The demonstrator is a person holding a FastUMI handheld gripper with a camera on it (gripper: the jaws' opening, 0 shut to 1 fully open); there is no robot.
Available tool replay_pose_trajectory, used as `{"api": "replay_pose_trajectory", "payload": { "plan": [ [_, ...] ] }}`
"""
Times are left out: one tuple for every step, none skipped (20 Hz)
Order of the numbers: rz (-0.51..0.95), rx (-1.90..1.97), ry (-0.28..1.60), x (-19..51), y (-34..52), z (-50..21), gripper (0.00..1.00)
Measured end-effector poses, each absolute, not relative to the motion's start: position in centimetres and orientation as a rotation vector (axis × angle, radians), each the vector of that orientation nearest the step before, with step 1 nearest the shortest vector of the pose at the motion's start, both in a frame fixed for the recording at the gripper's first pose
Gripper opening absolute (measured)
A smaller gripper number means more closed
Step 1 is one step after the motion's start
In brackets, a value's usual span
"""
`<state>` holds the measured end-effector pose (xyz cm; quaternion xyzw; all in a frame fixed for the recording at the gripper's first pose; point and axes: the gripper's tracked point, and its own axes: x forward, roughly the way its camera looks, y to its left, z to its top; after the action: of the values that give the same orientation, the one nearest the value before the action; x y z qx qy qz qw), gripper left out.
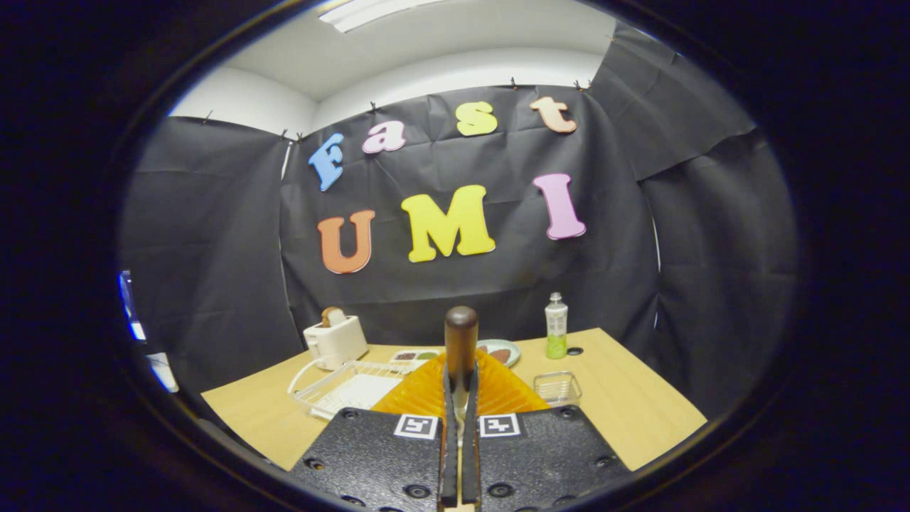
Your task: Take the plate from the dish rack, then take the spoon from the basket and place it into the plate.
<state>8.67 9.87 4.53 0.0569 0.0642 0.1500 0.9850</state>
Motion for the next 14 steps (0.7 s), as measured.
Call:
{"api": "replay_pose_trajectory", "payload": {
  "plan": [
    [0.315,0.124,0.145,8.4,10.6,3.5,0.08],
    [0.324,0.135,0.161,8.3,11.4,2.6,0.08],
    [0.332,0.145,0.175,8.2,12.1,1.6,0.08],
    [0.339,0.159,0.193,8.1,12.8,0.4,0.08],
    [0.349,0.175,0.212,7.9,13.6,-0.8,0.08],
    [0.360,0.186,0.233,7.6,14.3,-2.0,0.08],
    [0.370,0.198,0.255,7.3,14.9,-3.2,0.08],
    [0.380,0.213,0.275,7.0,15.4,-4.2,0.08],
    [0.388,0.230,0.291,6.7,15.9,-5.3,0.08],
    [0.394,0.248,0.305,6.5,16.3,-6.2,0.08],
    [0.400,0.272,0.314,6.2,16.7,-7.1,0.08],
    [0.401,0.300,0.322,5.9,17.0,-7.8,0.08],
    [0.410,0.331,0.332,5.7,17.3,-8.6,0.08],
    [0.419,0.358,0.349,5.5,17.8,-9.3,0.08]
  ]
}}
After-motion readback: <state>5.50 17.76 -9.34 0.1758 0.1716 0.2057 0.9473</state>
